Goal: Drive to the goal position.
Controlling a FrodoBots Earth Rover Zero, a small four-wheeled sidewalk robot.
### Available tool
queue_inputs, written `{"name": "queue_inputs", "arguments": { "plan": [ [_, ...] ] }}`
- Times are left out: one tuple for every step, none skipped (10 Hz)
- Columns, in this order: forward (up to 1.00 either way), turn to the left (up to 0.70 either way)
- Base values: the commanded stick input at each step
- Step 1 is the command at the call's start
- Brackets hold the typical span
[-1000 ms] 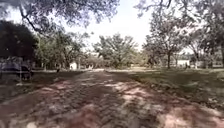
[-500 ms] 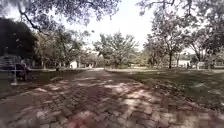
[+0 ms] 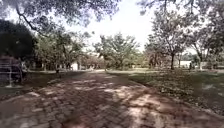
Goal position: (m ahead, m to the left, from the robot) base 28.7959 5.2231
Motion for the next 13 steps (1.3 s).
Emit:
{"name": "queue_inputs", "arguments": {
  "plan": [
    [0.7,0.24],
    [0.7,0.27],
    [0.7,0.09],
    [0.7,0.0],
    [0.7,0.0],
    [0.7,0.0],
    [0.7,0.0],
    [0.7,0.0],
    [0.7,0.0],
    [0.7,0.0],
    [0.7,0.0],
    [0.7,0.15],
    [0.7,0.32]
  ]
}}
